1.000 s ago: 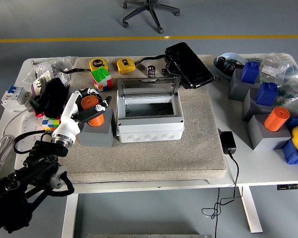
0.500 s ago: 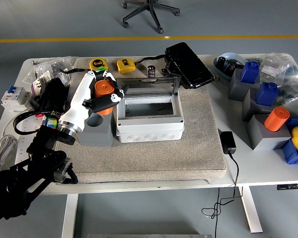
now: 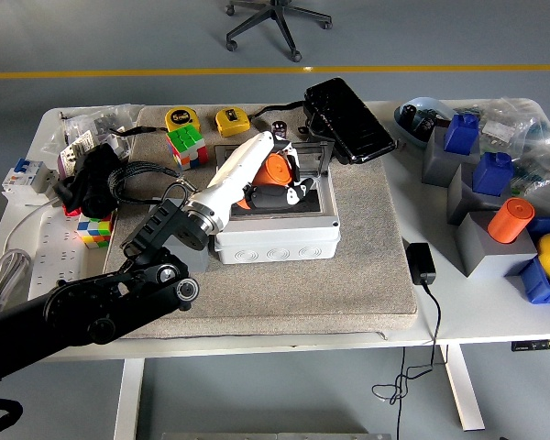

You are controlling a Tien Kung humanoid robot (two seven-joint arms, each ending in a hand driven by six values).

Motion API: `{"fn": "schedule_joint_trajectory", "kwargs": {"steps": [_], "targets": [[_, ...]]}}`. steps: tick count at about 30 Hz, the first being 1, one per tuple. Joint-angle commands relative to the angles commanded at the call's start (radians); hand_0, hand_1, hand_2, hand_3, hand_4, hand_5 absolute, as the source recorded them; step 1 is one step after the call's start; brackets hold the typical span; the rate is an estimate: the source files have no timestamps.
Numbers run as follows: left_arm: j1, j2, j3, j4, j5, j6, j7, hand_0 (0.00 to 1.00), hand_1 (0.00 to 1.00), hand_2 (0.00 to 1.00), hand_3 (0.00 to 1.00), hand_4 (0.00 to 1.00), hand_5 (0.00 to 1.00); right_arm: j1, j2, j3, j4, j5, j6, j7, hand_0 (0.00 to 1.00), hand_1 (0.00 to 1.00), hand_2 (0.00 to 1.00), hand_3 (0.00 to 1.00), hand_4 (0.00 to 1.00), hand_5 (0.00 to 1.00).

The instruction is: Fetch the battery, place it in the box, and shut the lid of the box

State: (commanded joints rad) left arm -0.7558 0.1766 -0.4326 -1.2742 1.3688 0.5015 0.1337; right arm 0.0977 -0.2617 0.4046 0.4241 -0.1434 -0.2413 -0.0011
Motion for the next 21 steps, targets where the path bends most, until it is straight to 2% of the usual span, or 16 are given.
{"fn": "schedule_joint_trajectory", "kwargs": {"steps": [9, 10, 15, 16, 21], "targets": [[-0.098, -0.083, 0.123, 0.128, 0.082, -0.013, 0.069, 0.194, 0.114, 0.085, 0.192, 0.302, 0.002, 0.003, -0.004, -0.023, 0.000, 0.006, 0.000, -0.001, 0.606, 0.628, 0.594, 0.558, 0.901, 0.464], [-0.105, -0.090, 0.132, 0.141, 0.088, -0.014, 0.074, 0.202, 0.126, 0.098, 0.199, 0.528, 0.002, 0.004, -0.004, -0.024, 0.000, 0.007, 0.000, -0.001, 0.605, 0.628, 0.592, 0.558, 0.899, 0.463], [-0.142, -0.131, 0.189, 0.224, 0.111, -0.022, 0.090, 0.202, 0.126, 0.098, 0.199, 0.528, 0.002, 0.006, -0.006, -0.027, 0.003, 0.004, -0.002, 0.000, 0.605, 0.628, 0.592, 0.558, 0.899, 0.463], [-0.146, -0.135, 0.196, 0.233, 0.114, -0.023, 0.091, 0.210, 0.129, 0.100, 0.203, 0.854, 0.002, 0.005, -0.007, -0.028, 0.003, 0.004, -0.003, 0.000, 0.604, 0.629, 0.592, 0.559, 0.899, 0.462], [-0.157, -0.151, 0.229, 0.274, 0.107, -0.031, 0.089, 0.210, 0.129, 0.100, 0.203, 0.854, 0.002, 0.001, -0.008, -0.031, 0.003, 0.004, -0.002, 0.000, 0.604, 0.629, 0.592, 0.559, 0.899, 0.462]]}}
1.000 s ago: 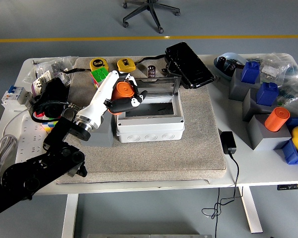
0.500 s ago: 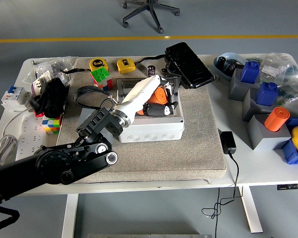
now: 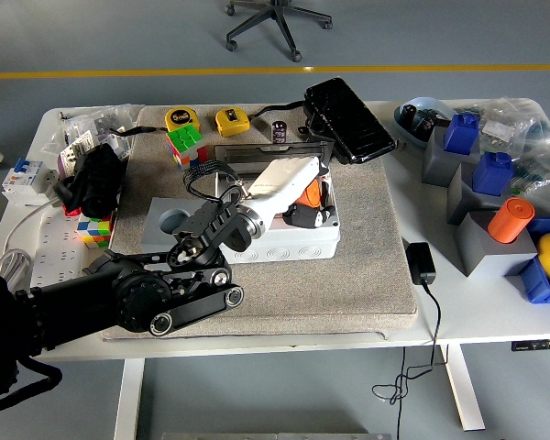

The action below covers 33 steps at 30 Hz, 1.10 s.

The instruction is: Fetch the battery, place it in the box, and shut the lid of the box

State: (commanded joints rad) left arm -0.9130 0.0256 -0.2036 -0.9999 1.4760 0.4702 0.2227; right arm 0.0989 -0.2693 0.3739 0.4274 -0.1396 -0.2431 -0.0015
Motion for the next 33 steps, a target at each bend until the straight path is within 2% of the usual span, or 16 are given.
{"fn": "schedule_joint_trajectory", "kwargs": {"steps": [1, 6, 7, 12, 13, 18, 19, 24, 25, 29, 30, 31, 33], "targets": [[0.000, -0.002, 0.003, 0.005, -0.001, -0.002, -0.002, 0.260, 0.255, 0.228, 0.362, 0.956, 0.028, -0.001, 0.000, 0.000, 0.000, 0.000, 0.000, 0.000, 0.604, 0.628, 0.592, 0.559, 0.899, 0.461], [0.002, -0.007, 0.007, 0.025, -0.008, -0.008, -0.030, 0.260, 0.255, 0.228, 0.362, 0.956, 0.028, -0.001, 0.000, 0.002, 0.001, -0.002, -0.001, 0.000, 0.604, 0.628, 0.592, 0.559, 0.899, 0.461], [0.001, -0.009, 0.009, 0.031, 0.001, -0.006, -0.030, 0.342, 0.388, 0.412, 0.520, 0.971, 0.048, 0.000, 0.000, 0.004, 0.002, -0.004, -0.001, 0.000, 0.605, 0.628, 0.591, 0.558, 0.899, 0.462], [-0.003, -0.013, 0.011, 0.043, 0.014, -0.001, -0.031, 0.342, 0.388, 0.412, 0.520, 0.971, 0.048, 0.000, -0.001, 0.012, 0.006, -0.011, -0.004, 0.001, 0.605, 0.628, 0.591, 0.558, 0.899, 0.462], [-0.003, -0.014, 0.010, 0.044, 0.014, -0.002, -0.030, 0.392, 0.551, 0.513, 0.559, 0.996, 0.079, 0.001, -0.001, 0.012, 0.007, -0.011, -0.004, 0.001, 0.604, 0.628, 0.591, 0.558, 0.899, 0.461], [-0.004, -0.015, 0.006, 0.048, 0.016, -0.003, -0.030, 0.392, 0.551, 0.513, 0.559, 0.996, 0.079, 0.000, 0.000, 0.015, 0.008, -0.013, -0.005, 0.001, 0.604, 0.628, 0.591, 0.558, 0.899, 0.461], [-0.004, -0.014, 0.004, 0.045, 0.016, -0.003, -0.030, 0.430, 0.593, 0.561, 0.578, 0.998, 0.101, -0.001, 0.000, 0.016, 0.008, -0.013, -0.005, 0.002, 0.602, 0.628, 0.591, 0.557, 0.898, 0.461], [0.002, -0.010, -0.014, 0.030, 0.009, -0.007, -0.032, 0.430, 0.593, 0.561, 0.578, 0.998, 0.101, -0.003, 0.002, 0.018, 0.008, -0.014, -0.005, 0.002, 0.602, 0.628, 0.591, 0.557, 0.898, 0.461], [0.004, -0.009, -0.019, 0.025, 0.007, -0.008, -0.033, 0.470, 0.625, 0.589, 0.589, 0.998, 0.117, -0.003, 0.002, 0.019, 0.008, -0.014, -0.005, 0.002, 0.605, 0.628, 0.591, 0.558, 0.898, 0.460], [0.020, 0.000, -0.059, -0.010, -0.004, -0.014, -0.039, 0.470, 0.625, 0.589, 0.589, 0.998, 0.117, -0.003, 0.003, 0.023, 0.008, -0.014, -0.005, 0.003, 0.605, 0.628, 0.591, 0.558, 0.898, 0.460], [0.028, 0.007, -0.078, -0.029, -0.010, -0.016, -0.042, 0.470, 0.625, 0.589, 0.589, 0.998, 0.117, -0.004, 0.003, 0.024, 0.007, -0.014, -0.004, 0.002, 0.605, 0.628, 0.591, 0.558, 0.898, 0.460], [0.035, 0.012, -0.096, -0.049, -0.014, -0.016, -0.046, 0.456, 0.619, 0.597, 0.589, 0.998, 0.168, -0.004, 0.004, 0.026, 0.007, -0.015, -0.004, 0.002, 0.604, 0.628, 0.591, 0.558, 0.898, 0.460], [0.052, 0.027, -0.131, -0.092, -0.022, -0.014, -0.058, 0.456, 0.619, 0.597, 0.589, 0.998, 0.168, -0.005, 0.004, 0.030, 0.007, -0.014, -0.004, 0.003, 0.604, 0.628, 0.591, 0.558, 0.898, 0.460]]}}
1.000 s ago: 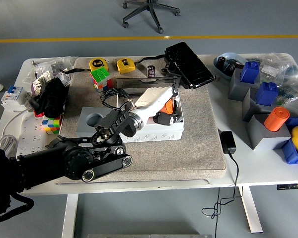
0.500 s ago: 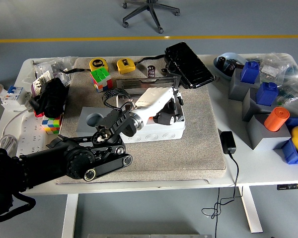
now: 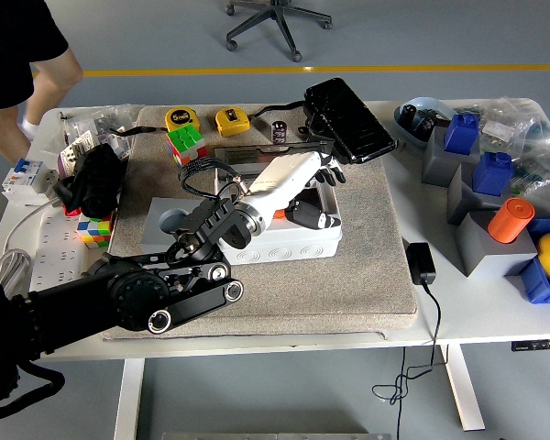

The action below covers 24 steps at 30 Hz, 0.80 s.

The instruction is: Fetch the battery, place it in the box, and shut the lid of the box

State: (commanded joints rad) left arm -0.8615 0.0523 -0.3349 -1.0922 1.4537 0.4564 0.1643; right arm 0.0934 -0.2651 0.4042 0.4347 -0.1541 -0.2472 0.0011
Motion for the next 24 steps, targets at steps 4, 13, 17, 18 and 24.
{"fn": "schedule_joint_trajectory", "kwargs": {"steps": [4, 13, 17, 18, 24], "targets": [[0.035, 0.031, -0.064, -0.080, -0.012, 0.006, -0.023, 0.406, 0.557, 0.553, 0.555, 0.987, 0.244, -0.002, 0.001, 0.006, 0.000, -0.002, 0.001, 0.000, 0.604, 0.628, 0.591, 0.558, 0.898, 0.460], [0.190, 0.168, -0.214, -0.275, 0.024, 0.011, -0.010, 0.361, 0.515, 0.532, 0.540, 0.928, 0.296, -0.009, 0.002, 0.023, 0.001, -0.008, 0.000, 0.002, 0.604, 0.628, 0.591, 0.558, 0.898, 0.460], [0.246, 0.229, -0.258, -0.325, 0.052, 0.009, 0.014, 0.359, 0.520, 0.547, 0.552, 0.892, 0.296, -0.012, 0.001, 0.027, 0.000, -0.009, 0.002, 0.001, 0.604, 0.628, 0.591, 0.559, 0.898, 0.460], [0.254, 0.242, -0.262, -0.333, 0.055, 0.006, 0.021, 0.359, 0.520, 0.547, 0.552, 0.892, 0.296, -0.012, 0.001, 0.029, 0.000, -0.009, 0.002, 0.001, 0.604, 0.628, 0.591, 0.559, 0.898, 0.460], [0.278, 0.287, -0.255, -0.359, 0.099, -0.048, 0.089, 0.361, 0.532, 0.555, 0.556, 0.865, 0.303, -0.009, 0.001, 0.037, 0.002, -0.013, 0.001, 0.002, 0.604, 0.628, 0.591, 0.557, 0.898, 0.460]]}}
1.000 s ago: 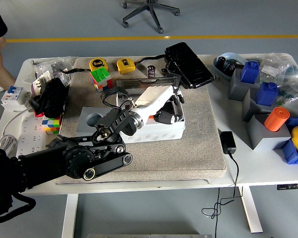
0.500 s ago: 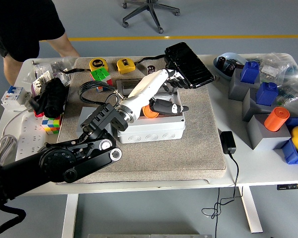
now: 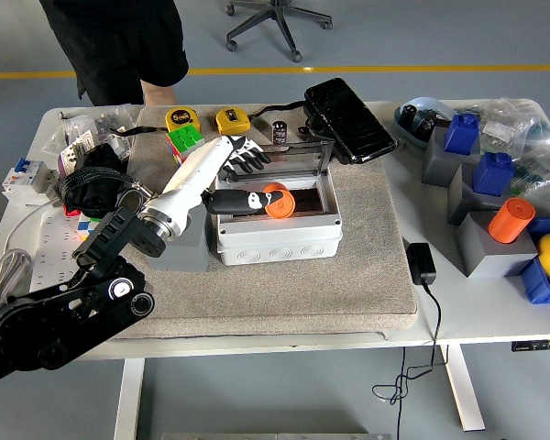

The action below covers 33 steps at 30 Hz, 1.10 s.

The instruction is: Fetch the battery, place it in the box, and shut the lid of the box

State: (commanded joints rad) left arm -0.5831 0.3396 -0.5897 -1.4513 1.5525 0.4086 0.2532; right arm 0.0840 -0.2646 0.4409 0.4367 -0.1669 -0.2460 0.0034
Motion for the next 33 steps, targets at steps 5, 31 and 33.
{"fn": "schedule_joint_trajectory", "kwargs": {"steps": [5, 31, 33], "targets": [[-0.003, -0.002, 0.011, 0.004, 0.004, -0.034, 0.029, 0.359, 0.529, 0.554, 0.555, 0.859, 0.314, 0.000, -0.001, -0.001, 0.000, 0.001, -0.001, 0.000, 0.604, 0.628, 0.591, 0.557, 0.898, 0.459], [-0.191, -0.209, 0.140, 0.145, -0.264, -0.009, -0.070, 0.365, 0.551, 0.566, 0.565, 0.844, 0.336, 0.012, -0.003, -0.037, 0.004, 0.008, -0.002, 0.000, 0.604, 0.628, 0.591, 0.557, 0.898, 0.459], [-0.193, -0.210, 0.134, 0.136, -0.265, -0.004, -0.075, 0.365, 0.551, 0.566, 0.565, 0.844, 0.336, 0.011, -0.004, -0.035, 0.007, 0.005, -0.003, 0.000, 0.604, 0.628, 0.591, 0.557, 0.898, 0.459]]}}
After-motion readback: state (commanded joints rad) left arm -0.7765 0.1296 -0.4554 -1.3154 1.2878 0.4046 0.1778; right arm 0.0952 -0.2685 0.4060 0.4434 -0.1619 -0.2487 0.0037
